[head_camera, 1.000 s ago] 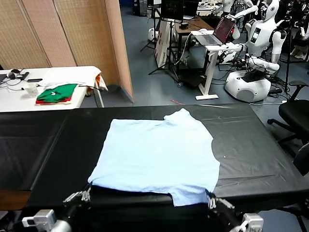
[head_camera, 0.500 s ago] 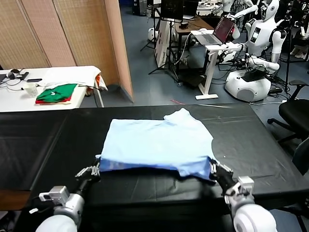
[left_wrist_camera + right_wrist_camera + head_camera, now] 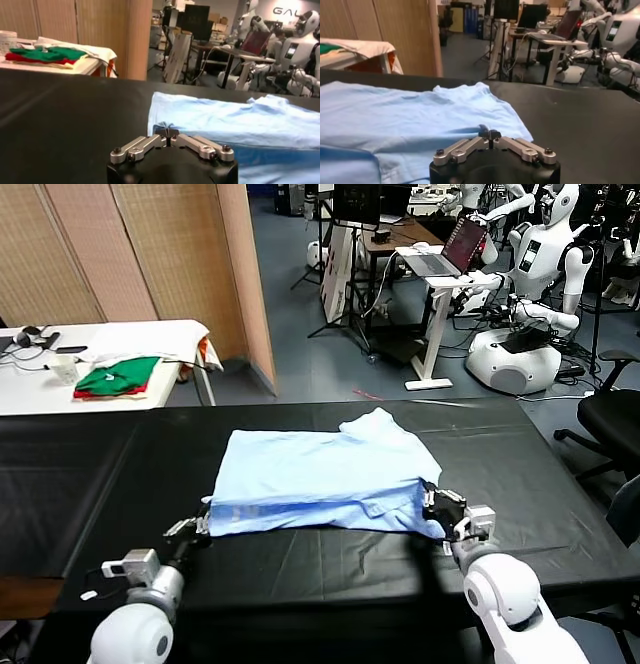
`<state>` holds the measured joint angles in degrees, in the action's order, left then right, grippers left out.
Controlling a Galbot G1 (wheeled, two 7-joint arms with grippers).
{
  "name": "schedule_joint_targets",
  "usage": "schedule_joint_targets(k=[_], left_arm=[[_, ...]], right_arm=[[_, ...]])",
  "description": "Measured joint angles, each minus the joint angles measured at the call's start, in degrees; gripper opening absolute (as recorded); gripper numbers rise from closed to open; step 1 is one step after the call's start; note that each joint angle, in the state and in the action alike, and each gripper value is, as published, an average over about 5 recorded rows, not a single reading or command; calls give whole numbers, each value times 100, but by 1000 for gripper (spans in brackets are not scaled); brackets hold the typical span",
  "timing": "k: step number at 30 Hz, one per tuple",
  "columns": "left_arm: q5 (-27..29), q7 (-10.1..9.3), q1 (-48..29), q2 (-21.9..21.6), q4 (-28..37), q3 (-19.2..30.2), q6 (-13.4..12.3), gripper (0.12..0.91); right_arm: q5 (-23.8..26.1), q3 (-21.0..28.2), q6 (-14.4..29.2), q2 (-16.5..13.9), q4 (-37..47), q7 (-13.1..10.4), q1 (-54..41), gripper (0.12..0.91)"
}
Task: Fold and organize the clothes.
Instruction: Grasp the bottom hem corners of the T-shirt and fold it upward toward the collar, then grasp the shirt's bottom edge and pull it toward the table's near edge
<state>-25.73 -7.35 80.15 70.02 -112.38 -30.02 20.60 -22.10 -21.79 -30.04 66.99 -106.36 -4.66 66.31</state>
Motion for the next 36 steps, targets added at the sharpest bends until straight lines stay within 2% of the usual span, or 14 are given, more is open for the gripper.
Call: schedule_joint_targets(k=[3,6,8,11,14,17,19,21,26,28,31,36], left_arm=[[62,2,-135,-39,136,100,3,148],[97,0,-217,-52,196,168,15,157],[87,-16,-210,-52,185,173,32,194],[60,-48,-131,-61,103,135,80,345],[60,-35,13,-100,-46,78,134,534],[71,-8,212,-143,-209,17,163,721],[57,-4,331,-156,-284,-11,175,828],[32,11,418,-153,-320,-22,188,885],[8,92,516,-86,-303,6,209,905],[9,100,534,-64,-281,16,211,885],[10,102,562,-54,-268,23,217,813],[17,85,570,-44,-222,24,240,648]], right_arm=[[-69,-73,-196,17,-93,61,86,183],[-170,-181,-449,-14,-311,105,252,329],[-196,-280,-627,-49,-517,122,415,479],[-195,-472,-780,-105,-888,151,737,686],[-185,-683,-766,-130,-1229,181,1098,839],[-204,-884,-682,-128,-1433,224,1421,897],[-227,-994,-630,-122,-1493,252,1592,899],[-239,-1078,-586,-110,-1514,269,1725,875],[-250,-1170,-523,-72,-1493,292,1898,802],[-250,-1172,-513,-58,-1477,304,1920,786],[-240,-1149,-503,-36,-1447,316,1915,705],[-219,-1101,-485,-28,-1390,331,1906,422]])
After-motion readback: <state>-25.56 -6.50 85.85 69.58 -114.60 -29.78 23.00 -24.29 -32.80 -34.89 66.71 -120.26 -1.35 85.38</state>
